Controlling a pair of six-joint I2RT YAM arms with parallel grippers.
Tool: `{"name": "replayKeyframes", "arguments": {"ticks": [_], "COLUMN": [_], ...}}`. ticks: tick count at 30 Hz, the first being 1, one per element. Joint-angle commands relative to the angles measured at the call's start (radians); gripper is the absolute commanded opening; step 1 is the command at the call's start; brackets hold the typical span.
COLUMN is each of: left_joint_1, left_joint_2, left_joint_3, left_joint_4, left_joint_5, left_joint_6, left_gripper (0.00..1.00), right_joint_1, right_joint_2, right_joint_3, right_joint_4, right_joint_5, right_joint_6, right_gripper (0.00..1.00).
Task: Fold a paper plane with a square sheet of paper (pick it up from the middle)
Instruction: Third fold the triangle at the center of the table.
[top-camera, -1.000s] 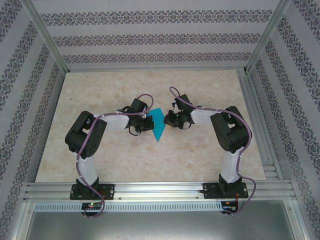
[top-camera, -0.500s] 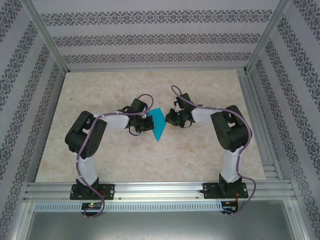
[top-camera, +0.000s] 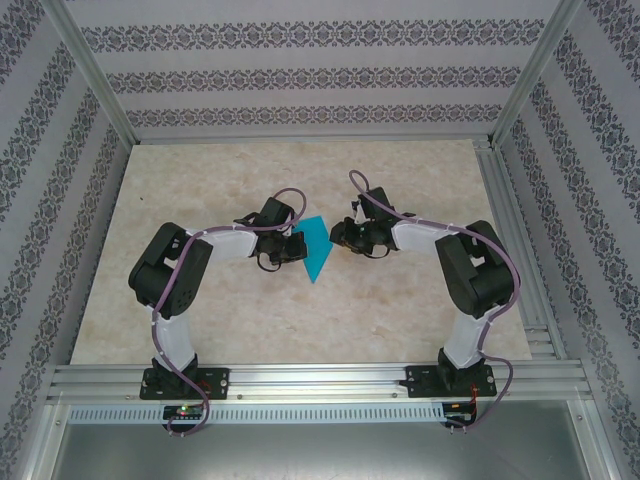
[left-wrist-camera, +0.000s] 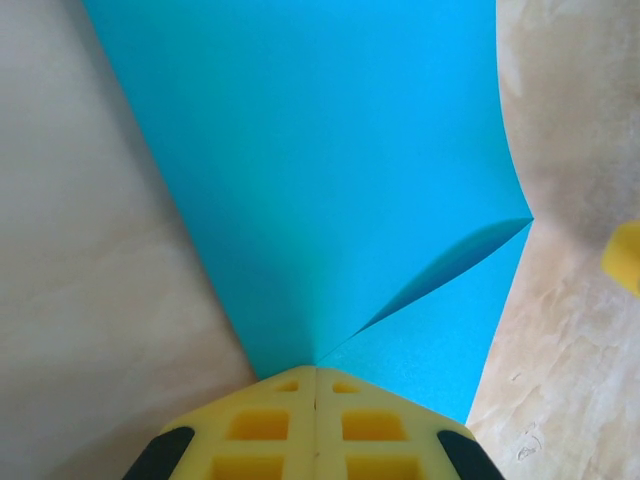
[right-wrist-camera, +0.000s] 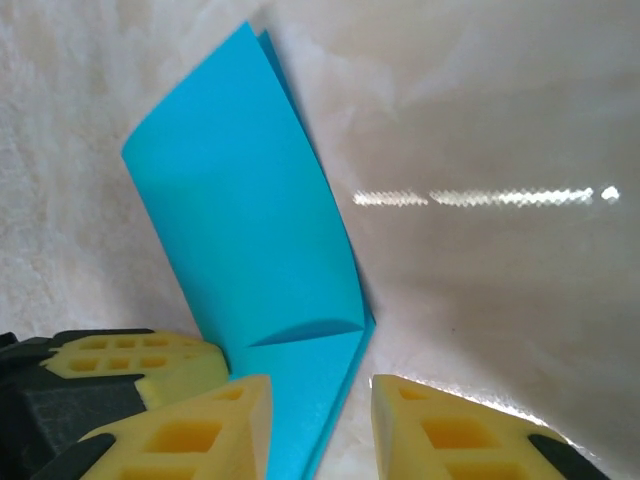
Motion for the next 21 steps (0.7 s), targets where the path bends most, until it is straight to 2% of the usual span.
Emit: {"name": "replayKeyframes", "arguments": {"ticks": [1, 12, 21], "left_joint_1": [-0.005, -0.005, -0.005], "left_joint_2": [-0.012, -0.017, -0.014], "left_joint_3": [-0.028, -0.034, -0.033], "left_joint_4": [-0.055, -0.045, -0.043], "left_joint_5": [-0.049, -0.051, -0.046], "left_joint_6": [0.017, 0.013, 0.016], "left_gripper": [0.00, 0.02, 0.02], "right_joint_1": [0.011, 0.035, 0.040], "right_joint_2": [0.031, 0.080, 0.094], "right_joint_3": [0.000, 0.034, 0.042], "right_joint_4": [0.023, 0.040, 0.072], "right_joint_5": [-0.033, -0.059, -0.076], "right_joint_6": [0.008, 0.024, 0.040], "right_gripper": [0.33, 0.32, 0.27]}}
